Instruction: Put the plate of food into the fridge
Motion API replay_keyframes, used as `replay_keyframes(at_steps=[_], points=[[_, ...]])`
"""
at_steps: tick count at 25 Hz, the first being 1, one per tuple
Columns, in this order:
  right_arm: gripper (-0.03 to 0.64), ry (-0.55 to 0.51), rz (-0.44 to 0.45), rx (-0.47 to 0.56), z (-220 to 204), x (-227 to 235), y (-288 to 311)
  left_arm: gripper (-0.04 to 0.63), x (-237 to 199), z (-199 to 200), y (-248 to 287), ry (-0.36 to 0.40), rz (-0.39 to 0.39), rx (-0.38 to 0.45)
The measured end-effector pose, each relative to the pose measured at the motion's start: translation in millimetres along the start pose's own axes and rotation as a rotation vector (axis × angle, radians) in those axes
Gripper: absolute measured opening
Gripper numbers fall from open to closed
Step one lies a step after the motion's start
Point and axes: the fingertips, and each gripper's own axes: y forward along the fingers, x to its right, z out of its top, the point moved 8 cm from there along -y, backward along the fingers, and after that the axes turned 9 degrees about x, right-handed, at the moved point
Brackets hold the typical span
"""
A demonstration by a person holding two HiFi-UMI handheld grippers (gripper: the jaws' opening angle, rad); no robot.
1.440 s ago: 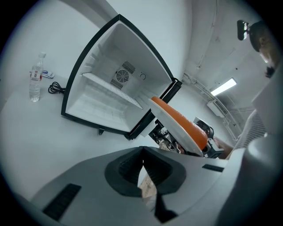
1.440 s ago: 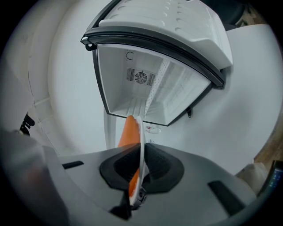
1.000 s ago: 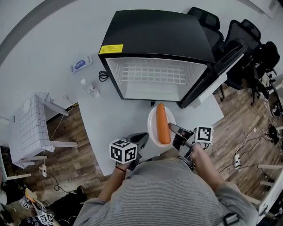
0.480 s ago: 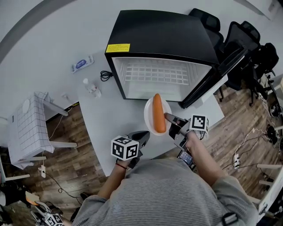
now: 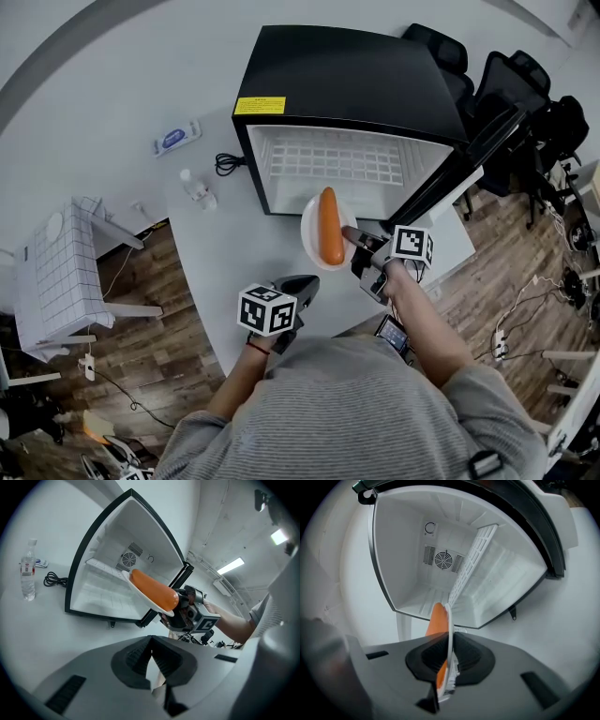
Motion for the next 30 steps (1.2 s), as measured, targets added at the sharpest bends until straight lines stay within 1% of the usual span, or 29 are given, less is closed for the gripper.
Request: replay_keyframes(at_steps=[10,23,30], points=[[0.032,0.023,-0.034,0.074,25.9,8.3,31.7,0.011,-7.8,-0.8,-1.6,-0.010,-0.015,-0.017],[0.033,0.062,-0.039,0.126,32.3,12.5,44.4,0.011,-18.6,0.7,3.2,-0.016,-0.024,-0.037],[0.032,0.081,-0.063,0.152,40.1,18.1,52.7,0.011,-19.5,-0.2,8.6,-0.018,-0.029,-0.055]])
